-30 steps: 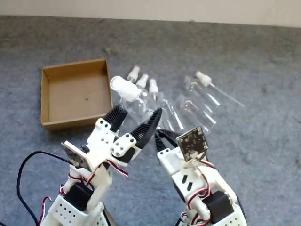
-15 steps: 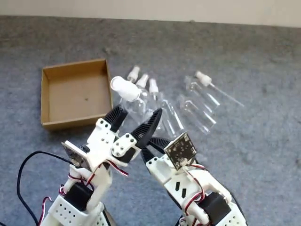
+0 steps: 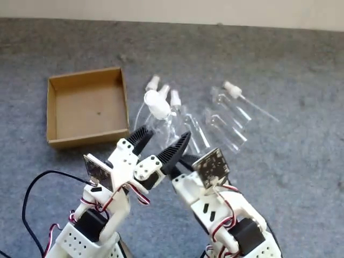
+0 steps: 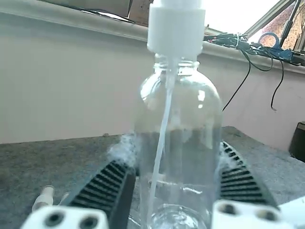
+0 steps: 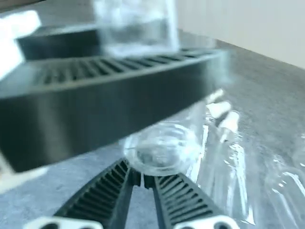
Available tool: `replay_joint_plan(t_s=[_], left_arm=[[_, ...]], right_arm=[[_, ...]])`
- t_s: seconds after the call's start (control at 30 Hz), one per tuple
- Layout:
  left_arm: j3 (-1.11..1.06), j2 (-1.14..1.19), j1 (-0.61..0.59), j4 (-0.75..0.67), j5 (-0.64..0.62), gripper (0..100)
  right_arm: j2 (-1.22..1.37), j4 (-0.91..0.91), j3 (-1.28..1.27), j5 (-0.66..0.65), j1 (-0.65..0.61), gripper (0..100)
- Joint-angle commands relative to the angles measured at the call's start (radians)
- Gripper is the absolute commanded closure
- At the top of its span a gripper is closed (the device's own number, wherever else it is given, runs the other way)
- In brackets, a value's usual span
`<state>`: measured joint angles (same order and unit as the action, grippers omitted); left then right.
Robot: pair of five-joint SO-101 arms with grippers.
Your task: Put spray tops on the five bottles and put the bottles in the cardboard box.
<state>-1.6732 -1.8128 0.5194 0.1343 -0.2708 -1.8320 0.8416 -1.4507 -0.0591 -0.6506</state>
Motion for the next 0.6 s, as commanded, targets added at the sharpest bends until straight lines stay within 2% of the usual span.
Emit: replay_joint_plan(t_s=[0.0, 0.2, 0.57], left_arm=[[-0.021, -0.008, 0.018, 0.005, -0.009, 88], [-0.021, -0.008, 0.018, 0.006, -0.012, 88], [-0.021, -0.012, -0.001, 0.003, -0.006, 88]], right_arm=[[-0.008, -0.03, 0.021, 0.008, 0.081, 98.5], [-0.008, -0.031, 0.016, 0.008, 0.148, 98.5], [-0.008, -0.03, 0.01, 0.008, 0.17, 98.5]])
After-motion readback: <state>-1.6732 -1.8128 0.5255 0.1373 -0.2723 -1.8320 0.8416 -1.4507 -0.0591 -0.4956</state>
